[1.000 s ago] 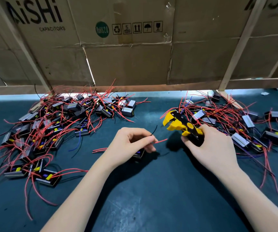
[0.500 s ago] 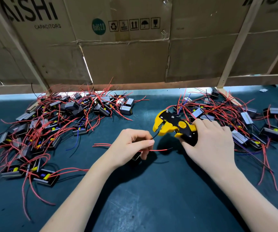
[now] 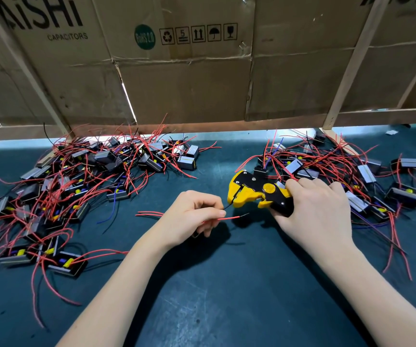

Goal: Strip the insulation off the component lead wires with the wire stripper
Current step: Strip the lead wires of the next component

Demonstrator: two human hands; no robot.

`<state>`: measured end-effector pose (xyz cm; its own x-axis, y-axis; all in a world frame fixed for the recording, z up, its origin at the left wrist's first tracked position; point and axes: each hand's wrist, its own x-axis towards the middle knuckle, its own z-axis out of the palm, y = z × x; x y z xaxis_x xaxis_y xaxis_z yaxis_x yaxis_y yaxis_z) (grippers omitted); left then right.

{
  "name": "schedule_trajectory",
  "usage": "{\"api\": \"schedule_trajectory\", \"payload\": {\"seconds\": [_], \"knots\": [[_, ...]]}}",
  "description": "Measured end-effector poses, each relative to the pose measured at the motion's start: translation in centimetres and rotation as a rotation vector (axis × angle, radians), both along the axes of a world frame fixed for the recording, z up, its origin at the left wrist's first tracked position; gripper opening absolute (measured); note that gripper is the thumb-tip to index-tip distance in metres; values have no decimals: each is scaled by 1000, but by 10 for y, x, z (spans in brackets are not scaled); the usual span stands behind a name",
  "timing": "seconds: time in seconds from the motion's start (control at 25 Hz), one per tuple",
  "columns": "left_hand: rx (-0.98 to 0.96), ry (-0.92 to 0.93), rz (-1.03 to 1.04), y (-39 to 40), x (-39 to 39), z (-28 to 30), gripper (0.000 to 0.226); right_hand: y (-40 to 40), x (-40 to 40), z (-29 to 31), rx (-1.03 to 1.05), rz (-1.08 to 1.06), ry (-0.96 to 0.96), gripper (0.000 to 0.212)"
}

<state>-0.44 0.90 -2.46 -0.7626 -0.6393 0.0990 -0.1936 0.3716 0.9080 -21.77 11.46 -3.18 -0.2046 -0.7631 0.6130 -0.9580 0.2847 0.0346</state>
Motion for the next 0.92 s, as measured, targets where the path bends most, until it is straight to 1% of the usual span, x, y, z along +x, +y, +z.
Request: {"api": "schedule_trajectory", "payload": {"seconds": [0.24, 0.36, 0.56, 0.68, 0.76, 0.92], "knots": [[-2, -13, -11, -1, 1, 0, 27, 1, 0, 0, 93, 43, -50, 43], [-6, -26, -17, -2, 2, 0, 26, 0, -1, 0, 163, -28, -65, 49], [2, -3, -40, -3, 5, -1, 28, -4, -3, -4, -37, -55, -16, 46], [-13, 11, -24, -4, 7, -1, 29, -5, -7, -9, 5, -116, -39, 48], [-25, 7, -9, -5, 6, -3, 27, -4, -9, -13, 45, -126, -47, 49], [-13, 23, 16, -5, 7, -4, 26, -6, -9, -12, 61, -147, -58, 46]]}}
